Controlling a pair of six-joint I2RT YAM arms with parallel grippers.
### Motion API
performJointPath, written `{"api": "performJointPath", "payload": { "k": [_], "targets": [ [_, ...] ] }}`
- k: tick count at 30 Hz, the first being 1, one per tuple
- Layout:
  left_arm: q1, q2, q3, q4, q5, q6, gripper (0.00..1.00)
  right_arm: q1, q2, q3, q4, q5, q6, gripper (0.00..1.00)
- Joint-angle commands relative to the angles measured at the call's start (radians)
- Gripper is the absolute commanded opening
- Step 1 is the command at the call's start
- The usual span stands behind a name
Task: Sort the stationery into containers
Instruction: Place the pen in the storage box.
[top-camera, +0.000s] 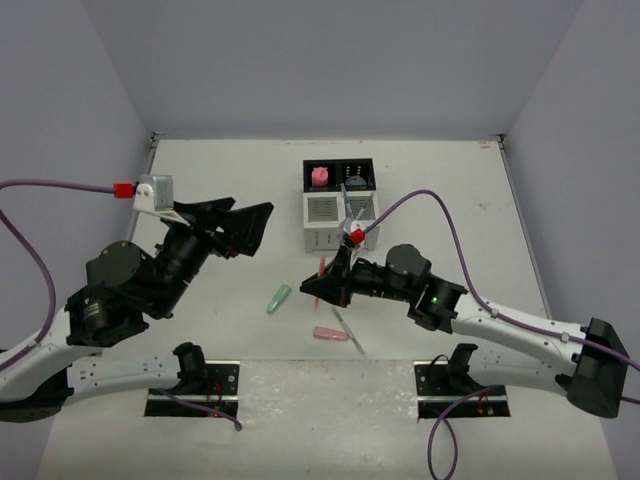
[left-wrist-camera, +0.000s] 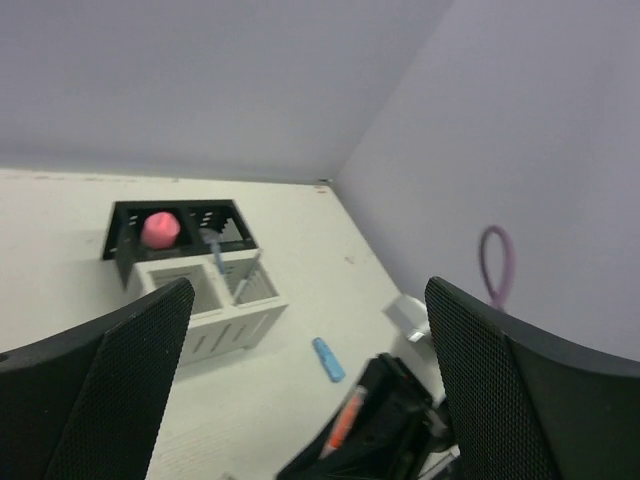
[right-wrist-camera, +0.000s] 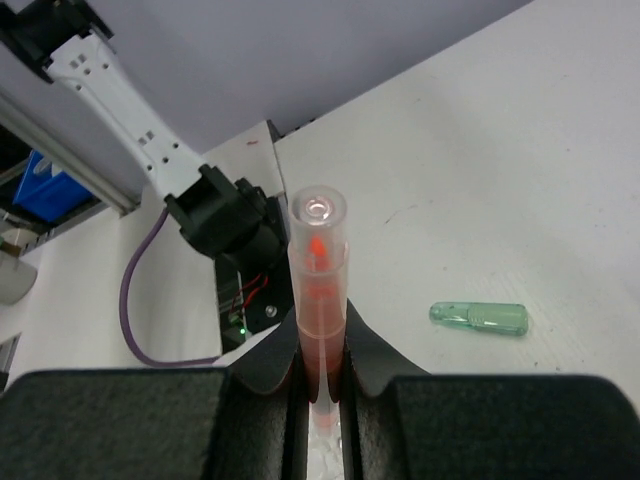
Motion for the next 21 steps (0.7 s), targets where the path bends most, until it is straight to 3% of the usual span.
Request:
{"api": "performJointPath", "payload": {
  "k": [1,10,21],
  "targets": [
    [0.0,0.013,0.018,-0.365,-0.214,-0.144,1.0,-0.001,-0.129,-0.072,0.122,-0.138,-0.122,0.0],
    [0.0,-0.04,-0.16,-0.567,-0.233,-0.244,1.0,0.0,-0.172,-0.059,0.037,-0.377,-0.239,0.0],
    [0.0,-0.068,-0.285,-0.552,-0.262,-0.233,1.0,0.0,-0.168,-0.037,-0.013,-0.283,-0.256,0.0]
  ]
}}
